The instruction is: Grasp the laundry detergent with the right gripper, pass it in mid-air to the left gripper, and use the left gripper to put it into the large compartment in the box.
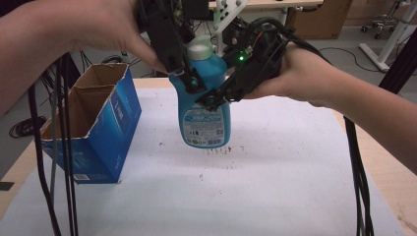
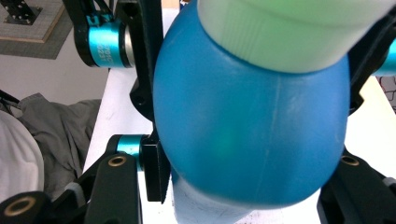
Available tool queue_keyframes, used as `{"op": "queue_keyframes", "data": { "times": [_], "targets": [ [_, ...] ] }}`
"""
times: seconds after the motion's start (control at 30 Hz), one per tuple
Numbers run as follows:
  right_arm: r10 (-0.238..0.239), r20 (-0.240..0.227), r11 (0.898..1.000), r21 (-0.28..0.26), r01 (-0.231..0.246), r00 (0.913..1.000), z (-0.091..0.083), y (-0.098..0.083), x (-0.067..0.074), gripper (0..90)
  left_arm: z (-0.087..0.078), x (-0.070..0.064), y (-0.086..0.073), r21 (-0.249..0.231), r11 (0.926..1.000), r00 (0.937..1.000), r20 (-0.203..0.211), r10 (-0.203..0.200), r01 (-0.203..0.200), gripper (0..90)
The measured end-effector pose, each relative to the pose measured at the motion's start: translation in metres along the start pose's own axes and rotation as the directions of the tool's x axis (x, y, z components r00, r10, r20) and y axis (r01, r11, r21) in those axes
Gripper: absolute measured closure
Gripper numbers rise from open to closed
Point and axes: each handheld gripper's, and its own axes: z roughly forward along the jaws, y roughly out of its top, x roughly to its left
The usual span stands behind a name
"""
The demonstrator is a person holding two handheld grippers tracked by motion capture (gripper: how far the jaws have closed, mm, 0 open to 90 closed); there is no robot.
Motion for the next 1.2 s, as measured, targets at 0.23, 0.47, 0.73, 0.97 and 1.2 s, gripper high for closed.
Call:
{"op": "queue_keyframes", "data": {
  "times": [0.23,0.47,0.73,0.97,1.2],
  "targets": [
    [-0.008,-0.001,1.000,-0.003,0.008,1.0000,0.0002,0.0001,-0.0001,45.4,0.0009,-0.0013,0.0010,-0.010,0.9999,1.0000,0.004,-0.004,0.004,33.8],
    [0.011,0.002,1.000,0.006,-0.011,0.9999,-0.0010,-0.0005,0.0004,45.4,0.0012,-0.0011,0.0008,-0.007,1.0000,1.0000,0.005,-0.004,0.004,36.4],
    [-0.006,0.000,1.000,0.002,0.006,1.0000,0.0011,0.0000,-0.0004,45.4,0.0018,-0.0013,0.0006,-0.003,1.0000,1.0000,0.005,-0.008,0.008,37.3],
    [0.012,-0.004,1.000,0.007,-0.012,0.9999,0.0005,0.0006,0.0000,45.2,0.0003,-0.0011,-0.0005,-0.012,0.9999,0.9999,0.003,-0.010,0.010,37.9],
    [0.005,-0.007,1.000,-0.018,-0.005,1.0000,0.0019,0.0010,-0.0027,43.9,-0.0023,-0.0001,-0.0032,-0.029,0.9994,0.9998,0.004,-0.020,0.020,38.0]
  ]
}}
